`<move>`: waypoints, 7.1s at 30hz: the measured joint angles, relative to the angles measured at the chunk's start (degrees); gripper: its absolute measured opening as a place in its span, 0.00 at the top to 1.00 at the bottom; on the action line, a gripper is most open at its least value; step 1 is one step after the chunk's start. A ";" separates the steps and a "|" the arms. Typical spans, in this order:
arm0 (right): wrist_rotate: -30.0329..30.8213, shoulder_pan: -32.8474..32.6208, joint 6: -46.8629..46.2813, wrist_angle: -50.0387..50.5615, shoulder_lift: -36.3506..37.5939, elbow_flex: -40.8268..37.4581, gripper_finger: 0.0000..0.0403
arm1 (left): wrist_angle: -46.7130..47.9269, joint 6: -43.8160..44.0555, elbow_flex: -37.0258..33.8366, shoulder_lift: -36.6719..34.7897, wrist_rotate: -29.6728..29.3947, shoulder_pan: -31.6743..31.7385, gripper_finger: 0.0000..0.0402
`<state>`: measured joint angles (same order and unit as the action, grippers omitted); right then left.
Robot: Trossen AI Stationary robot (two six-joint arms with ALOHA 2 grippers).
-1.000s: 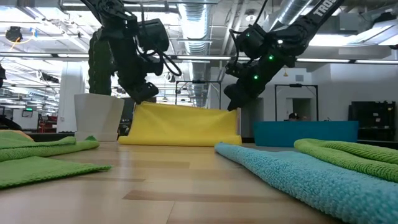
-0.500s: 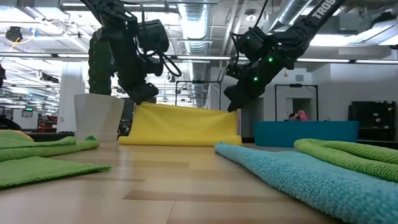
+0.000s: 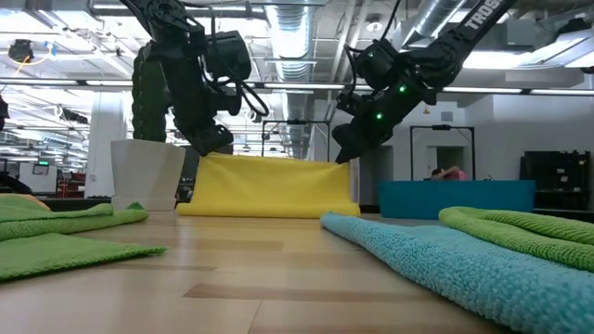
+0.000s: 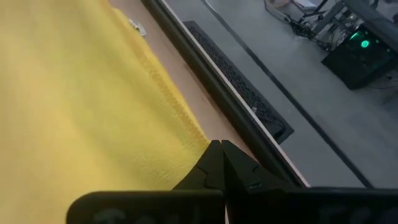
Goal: Fold microfiber towels
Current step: Fold the yellow microfiber cloth
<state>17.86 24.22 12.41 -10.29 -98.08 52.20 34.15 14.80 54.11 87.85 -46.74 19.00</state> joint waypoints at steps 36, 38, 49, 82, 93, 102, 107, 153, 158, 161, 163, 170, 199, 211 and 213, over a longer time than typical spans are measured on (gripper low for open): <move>0.41 0.31 -0.38 0.44 -2.45 -0.10 0.97 | -6.43 -2.15 0.02 2.15 7.13 4.52 1.00; 0.31 0.31 -0.40 0.40 -2.45 -0.10 0.97 | -6.83 -2.11 0.02 3.49 7.08 4.52 1.00; -0.04 1.00 -0.40 0.61 -2.45 -0.10 0.93 | -6.91 -2.10 0.02 4.92 2.93 4.50 1.00; -4.98 0.90 -3.42 1.40 -1.15 -0.10 0.70 | -13.19 -8.26 0.00 3.97 9.53 5.26 0.65; -18.86 -4.05 -3.92 3.90 5.76 -5.16 0.71 | -20.73 -10.93 -5.67 -7.14 35.24 1.48 0.64; -15.53 -8.47 -11.37 -20.14 5.00 -19.80 0.83 | -51.30 -4.34 -26.60 -9.03 28.27 -3.07 0.83; -9.96 -10.66 -10.96 -22.40 3.88 -20.56 0.91 | -54.75 -3.05 -29.86 -9.01 23.25 -4.43 0.98; -7.24 -11.23 -18.63 -33.58 -11.39 -20.13 0.96 | -53.18 6.57 -37.31 -9.01 18.28 -8.22 1.00; -7.24 -11.23 -18.61 -33.48 -11.37 -20.13 0.94 | -51.34 8.16 -37.46 -9.01 18.51 -8.22 1.00; -7.24 -11.23 -18.60 -33.48 -11.35 -20.13 0.96 | -50.33 8.64 -37.52 -9.01 18.70 -8.22 1.00; -7.24 -11.24 -18.59 -33.48 -11.35 -20.13 0.96 | -49.67 8.68 -37.51 -9.01 19.26 -8.22 1.00; -7.11 -11.83 -18.57 -33.43 -11.35 -20.13 0.94 | -47.08 9.91 -37.53 -9.01 19.47 -8.22 1.00; -7.22 -13.31 -18.92 -33.39 -11.33 -20.13 0.92 | -47.47 13.04 -37.09 -2.92 19.57 -8.48 1.00; -6.65 -16.97 -22.23 -29.27 -10.98 -19.84 0.94 | -40.73 21.80 -37.24 -6.61 21.15 -15.80 1.00; -6.65 -18.05 -23.77 -28.98 -11.00 -19.86 0.93 | -38.15 23.99 -37.27 -8.05 21.33 -17.42 1.00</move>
<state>11.20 6.17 -11.36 -39.27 -109.08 32.34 -4.00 38.79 16.84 79.80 -25.41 1.58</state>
